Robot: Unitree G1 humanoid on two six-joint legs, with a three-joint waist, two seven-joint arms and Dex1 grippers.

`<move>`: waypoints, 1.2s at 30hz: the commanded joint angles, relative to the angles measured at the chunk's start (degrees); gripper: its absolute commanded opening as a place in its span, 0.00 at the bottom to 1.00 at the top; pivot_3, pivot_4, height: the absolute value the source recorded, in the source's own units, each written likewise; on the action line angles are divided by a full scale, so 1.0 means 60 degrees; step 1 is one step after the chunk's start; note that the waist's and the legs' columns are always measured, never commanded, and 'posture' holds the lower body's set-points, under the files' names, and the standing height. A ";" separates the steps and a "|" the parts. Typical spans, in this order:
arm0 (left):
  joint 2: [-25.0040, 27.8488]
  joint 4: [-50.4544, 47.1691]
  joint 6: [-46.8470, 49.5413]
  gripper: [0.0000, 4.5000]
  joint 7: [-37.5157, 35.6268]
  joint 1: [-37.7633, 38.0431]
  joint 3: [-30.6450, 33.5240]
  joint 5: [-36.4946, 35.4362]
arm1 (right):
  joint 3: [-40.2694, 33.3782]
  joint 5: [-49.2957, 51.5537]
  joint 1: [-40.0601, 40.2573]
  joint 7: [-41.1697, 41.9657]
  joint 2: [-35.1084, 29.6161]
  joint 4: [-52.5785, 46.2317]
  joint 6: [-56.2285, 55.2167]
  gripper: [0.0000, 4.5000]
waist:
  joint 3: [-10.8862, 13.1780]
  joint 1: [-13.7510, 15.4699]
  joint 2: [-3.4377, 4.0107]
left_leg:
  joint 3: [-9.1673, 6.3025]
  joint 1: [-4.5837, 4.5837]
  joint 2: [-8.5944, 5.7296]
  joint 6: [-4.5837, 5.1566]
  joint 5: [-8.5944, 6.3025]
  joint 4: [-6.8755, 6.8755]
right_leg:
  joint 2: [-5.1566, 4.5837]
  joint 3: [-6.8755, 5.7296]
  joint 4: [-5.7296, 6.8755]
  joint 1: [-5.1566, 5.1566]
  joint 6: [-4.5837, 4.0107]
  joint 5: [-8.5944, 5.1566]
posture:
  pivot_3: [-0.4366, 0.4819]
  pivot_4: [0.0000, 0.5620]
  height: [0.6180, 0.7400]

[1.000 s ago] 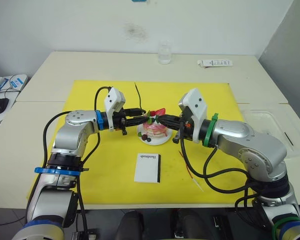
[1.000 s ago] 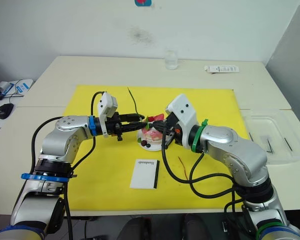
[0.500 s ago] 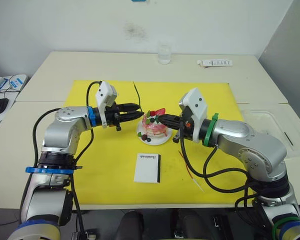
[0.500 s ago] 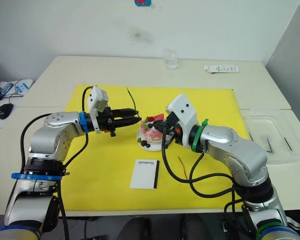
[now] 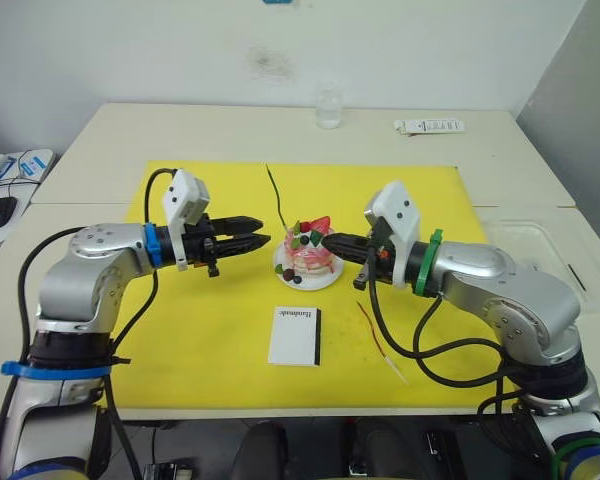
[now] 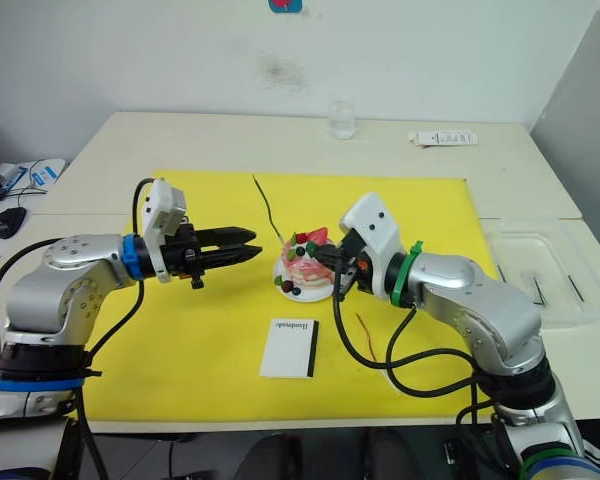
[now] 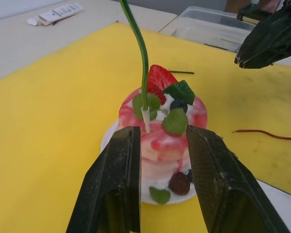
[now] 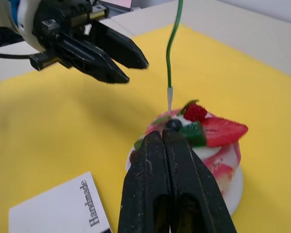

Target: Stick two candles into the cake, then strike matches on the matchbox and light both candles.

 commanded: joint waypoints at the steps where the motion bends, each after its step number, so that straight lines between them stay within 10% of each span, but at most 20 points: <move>1: 0.0468 -0.1513 0.0355 0.39 -0.0213 0.0762 0.0464 -0.0659 | -0.0531 0.0113 0.0530 0.0507 -0.0730 -0.0463 -0.0147 0.00 | 0.0000 0.0001 0.0000 | 0.0003 -0.0002 -0.0001 0.0001 0.0000 -0.0003 | -0.0002 0.0002 -0.0004 -0.0002 0.0000 0.0000 | 0.48 0.27 1.00; 7: 0.0658 -0.3646 0.0468 0.51 -0.0346 0.1890 0.0442 -0.1536 | -0.1012 0.0409 0.1353 0.0983 -0.1733 -0.0827 -0.0011 0.00 | 0.0000 0.0020 0.0000 | 0.0001 0.0007 0.0000 0.0001 -0.0001 -0.0002 | -0.0002 0.0003 0.0004 0.0001 0.0014 -0.0008 | 0.48 0.27 1.00; 14: 0.0653 -0.4838 -0.0494 1.00 -0.1020 0.2462 -0.0052 -0.1718 | -0.1441 0.0602 0.2834 0.1657 -0.2968 -0.1493 -0.0146 0.00 | 0.0000 0.0049 0.0000 | 0.0000 0.0037 -0.0002 0.0000 0.0000 -0.0001 | 0.0002 0.0002 0.0004 0.0031 0.0046 -0.0026 | 0.48 0.27 1.00; 19: 0.0441 -0.4681 -0.2372 1.00 -0.1679 0.2586 -0.0588 -0.0854 | -0.1536 0.0270 0.4011 0.1932 -0.3262 -0.1679 -0.1020 0.00 | 0.0000 0.0045 0.0000 | 0.0006 0.0051 -0.0005 0.0000 0.0000 0.0002 | 0.0002 0.0005 -0.0001 0.0047 0.0048 -0.0027 | 0.48 0.27 1.00; 33: 0.0494 -0.4041 -0.3296 1.00 -0.2149 0.2562 -0.0891 -0.0741 | -0.1254 -0.0675 0.6413 0.2857 -0.3511 -0.1674 -0.3170 0.96 | -0.0001 0.0057 -0.0002 | 0.0005 0.0068 -0.0003 0.0000 0.0000 0.0007 | 0.0010 0.0005 -0.0002 0.0062 0.0051 -0.0028 | 0.48 0.27 1.00; 36: 0.0472 -0.4074 -0.3304 1.00 -0.2096 0.2564 -0.0932 -0.0734 | -0.0824 -0.1290 0.6611 0.2689 -0.3239 -0.1374 -0.3783 0.99 | -0.0001 0.0049 -0.0002 | 0.0009 0.0068 -0.0002 0.0000 0.0000 0.0008 | 0.0010 0.0009 -0.0004 0.0063 0.0052 -0.0029 | 0.48 0.27 1.00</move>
